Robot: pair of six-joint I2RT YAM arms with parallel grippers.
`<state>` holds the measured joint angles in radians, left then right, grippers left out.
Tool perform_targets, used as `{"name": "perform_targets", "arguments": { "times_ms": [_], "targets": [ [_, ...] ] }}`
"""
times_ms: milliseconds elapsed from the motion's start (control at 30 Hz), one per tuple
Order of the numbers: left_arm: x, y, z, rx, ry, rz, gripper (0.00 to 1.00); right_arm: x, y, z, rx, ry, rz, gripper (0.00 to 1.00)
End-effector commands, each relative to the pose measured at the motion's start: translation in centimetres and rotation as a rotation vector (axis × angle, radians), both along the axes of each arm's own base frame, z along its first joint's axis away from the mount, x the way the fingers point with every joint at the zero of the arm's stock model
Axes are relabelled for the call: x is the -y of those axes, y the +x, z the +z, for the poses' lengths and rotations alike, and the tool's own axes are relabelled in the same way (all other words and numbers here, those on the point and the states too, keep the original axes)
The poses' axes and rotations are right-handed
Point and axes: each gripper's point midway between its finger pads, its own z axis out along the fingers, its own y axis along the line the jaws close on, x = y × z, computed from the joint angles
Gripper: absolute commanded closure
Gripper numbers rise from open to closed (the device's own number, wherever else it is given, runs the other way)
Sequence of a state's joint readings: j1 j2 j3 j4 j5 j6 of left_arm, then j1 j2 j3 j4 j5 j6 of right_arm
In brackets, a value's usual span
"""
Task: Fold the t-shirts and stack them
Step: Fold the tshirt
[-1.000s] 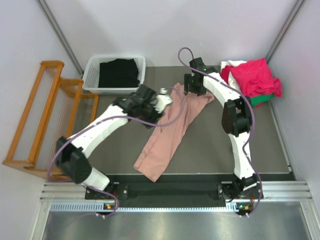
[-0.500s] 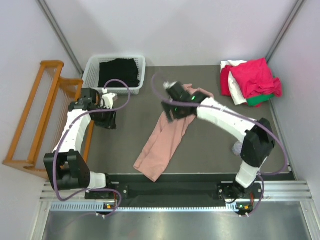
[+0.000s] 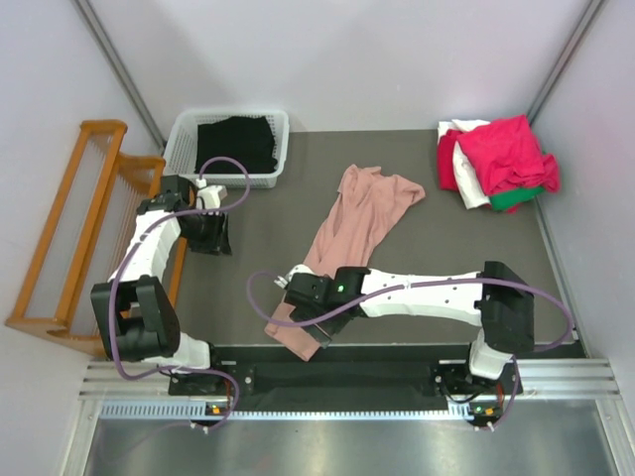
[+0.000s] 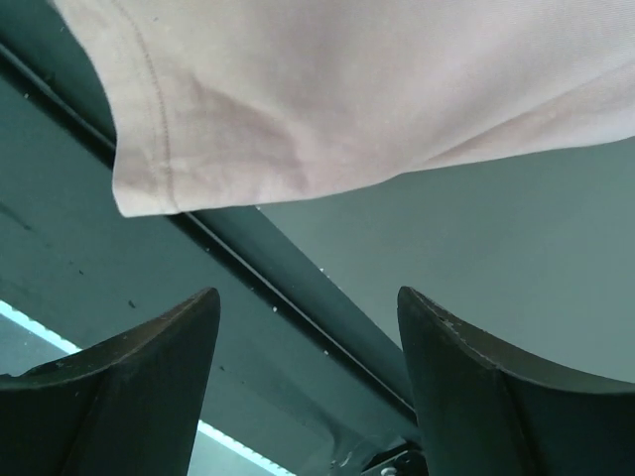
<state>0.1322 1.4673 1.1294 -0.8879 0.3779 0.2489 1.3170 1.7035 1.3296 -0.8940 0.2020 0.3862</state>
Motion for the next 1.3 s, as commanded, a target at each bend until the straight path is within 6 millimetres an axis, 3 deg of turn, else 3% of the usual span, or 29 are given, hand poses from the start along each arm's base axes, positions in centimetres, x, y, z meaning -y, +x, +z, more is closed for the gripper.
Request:
{"name": "perform_targets", "arguments": {
  "times_ms": [0, 167, 300, 667, 900, 1167, 1267],
  "targets": [
    [0.2, 0.8, -0.3, 0.03, -0.021, 0.014, 0.54, -1.7, -1.6, 2.3, 0.037, 0.05, 0.065, 0.27],
    [-0.4, 1.6, -1.6, 0.003, -0.004, 0.044, 0.54, -3.6, -2.5, 1.9, 0.029, 0.049, 0.124, 0.27],
    [-1.0, 2.2, -1.5, 0.028, 0.017, 0.073, 0.54, -5.7, -2.3, 1.4, 0.045, 0.035, 0.165, 0.27],
    [-5.5, 1.6, -1.9, 0.019, -0.009, 0.166, 0.55, -9.4, -2.5, -1.1, 0.032, -0.003, 0.244, 0.27],
    [-5.4, 1.6, -1.5, 0.022, -0.016, 0.158, 0.55, -11.9, -3.0, -1.8, 0.006, 0.016, 0.281, 0.28],
    [-5.6, 1.3, -1.5, 0.022, 0.0, 0.155, 0.55, -12.2, -3.3, -3.5, -0.013, 0.014, 0.291, 0.29],
    [-5.7, 1.4, -1.5, 0.025, -0.001, 0.156, 0.55, -11.2, -3.4, -5.0, -0.023, -0.007, 0.301, 0.29]
  ]
}}
